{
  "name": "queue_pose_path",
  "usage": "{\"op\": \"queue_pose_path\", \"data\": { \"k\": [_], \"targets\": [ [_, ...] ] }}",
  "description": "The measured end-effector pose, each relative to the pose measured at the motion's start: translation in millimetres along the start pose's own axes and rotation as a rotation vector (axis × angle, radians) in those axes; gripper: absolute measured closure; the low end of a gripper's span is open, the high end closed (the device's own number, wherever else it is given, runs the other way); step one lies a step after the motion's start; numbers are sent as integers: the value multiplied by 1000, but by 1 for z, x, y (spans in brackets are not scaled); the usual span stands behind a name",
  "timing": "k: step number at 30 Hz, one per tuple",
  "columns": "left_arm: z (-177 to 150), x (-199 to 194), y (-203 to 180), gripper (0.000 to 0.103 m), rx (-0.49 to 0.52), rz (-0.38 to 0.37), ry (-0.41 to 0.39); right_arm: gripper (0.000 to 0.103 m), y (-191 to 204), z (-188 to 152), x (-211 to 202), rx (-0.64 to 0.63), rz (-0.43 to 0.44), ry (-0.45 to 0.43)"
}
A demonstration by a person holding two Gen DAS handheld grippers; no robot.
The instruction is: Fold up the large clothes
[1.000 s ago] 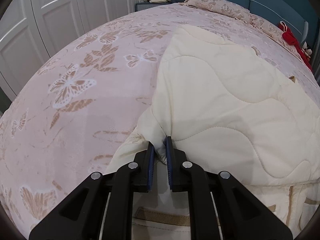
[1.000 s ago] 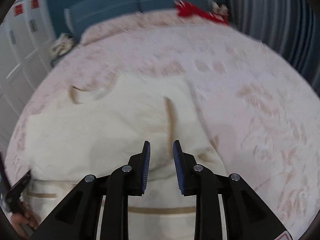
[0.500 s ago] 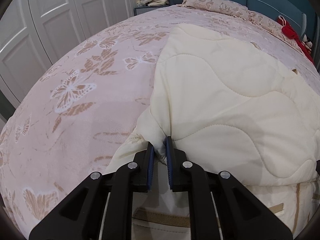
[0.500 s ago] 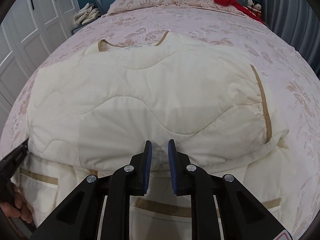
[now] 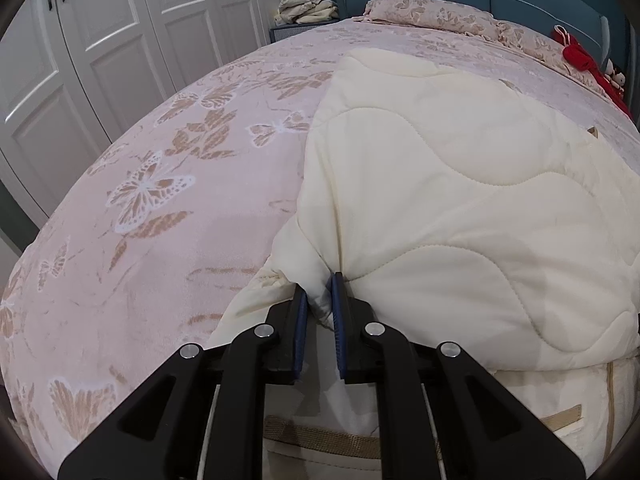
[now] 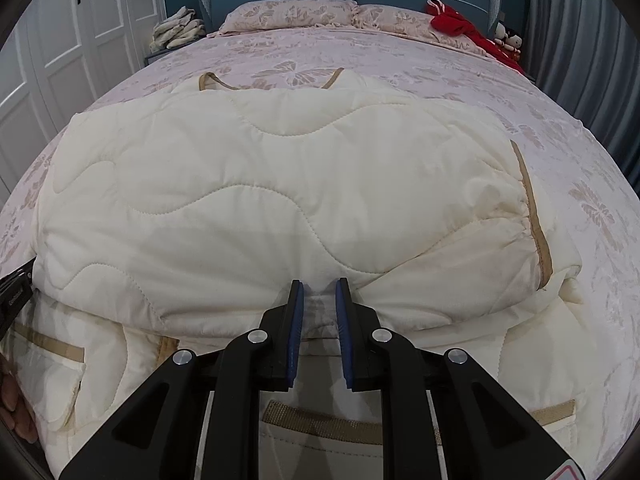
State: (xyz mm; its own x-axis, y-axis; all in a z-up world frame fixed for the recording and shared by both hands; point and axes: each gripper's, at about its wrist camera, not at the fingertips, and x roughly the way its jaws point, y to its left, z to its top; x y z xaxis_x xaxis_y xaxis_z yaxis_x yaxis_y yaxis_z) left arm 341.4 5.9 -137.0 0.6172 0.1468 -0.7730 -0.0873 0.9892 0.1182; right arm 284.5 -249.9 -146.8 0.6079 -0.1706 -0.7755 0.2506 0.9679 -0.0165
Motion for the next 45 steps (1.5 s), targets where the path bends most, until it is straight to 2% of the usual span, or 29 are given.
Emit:
{"op": "queue_pose_path", "data": {
  "k": [14,18,20,21,22,23,24,28,31,35,40,45],
  "targets": [
    [-4,-2,-14,92,52,75,-19,89,12,-7,-2,-31,-47,-23],
    [-1,-4,-13,91,55,80,-19,88,10,-6,-4,-23,-34,-23],
    [4,-11,-3,82,23,49,-11,87,4,0,-9,-4,-1,0],
    [8,-19,7,70,-14,15,-3,84,0,4,-14,8,18,8],
    [12,-25,18,57,-53,-22,5,76,-7,8,-25,30,57,13],
    [17,-33,29,52,-96,-69,9,72,-11,11,-32,44,86,12],
    [28,-42,43,50,-143,-129,3,71,-16,17,-43,62,112,1],
    [74,-53,49,50,-138,-134,-39,71,-19,54,-57,82,178,-17],
    [119,-47,29,50,-87,-131,-77,71,-14,96,-43,126,261,-12],
    [163,-21,-9,50,-16,-136,-87,71,14,142,-12,111,309,5],
    [182,15,-47,50,26,-122,-76,71,56,186,42,70,327,46],
    [182,58,-65,50,43,-104,-27,70,90,202,85,20,326,74]
  ]
}}
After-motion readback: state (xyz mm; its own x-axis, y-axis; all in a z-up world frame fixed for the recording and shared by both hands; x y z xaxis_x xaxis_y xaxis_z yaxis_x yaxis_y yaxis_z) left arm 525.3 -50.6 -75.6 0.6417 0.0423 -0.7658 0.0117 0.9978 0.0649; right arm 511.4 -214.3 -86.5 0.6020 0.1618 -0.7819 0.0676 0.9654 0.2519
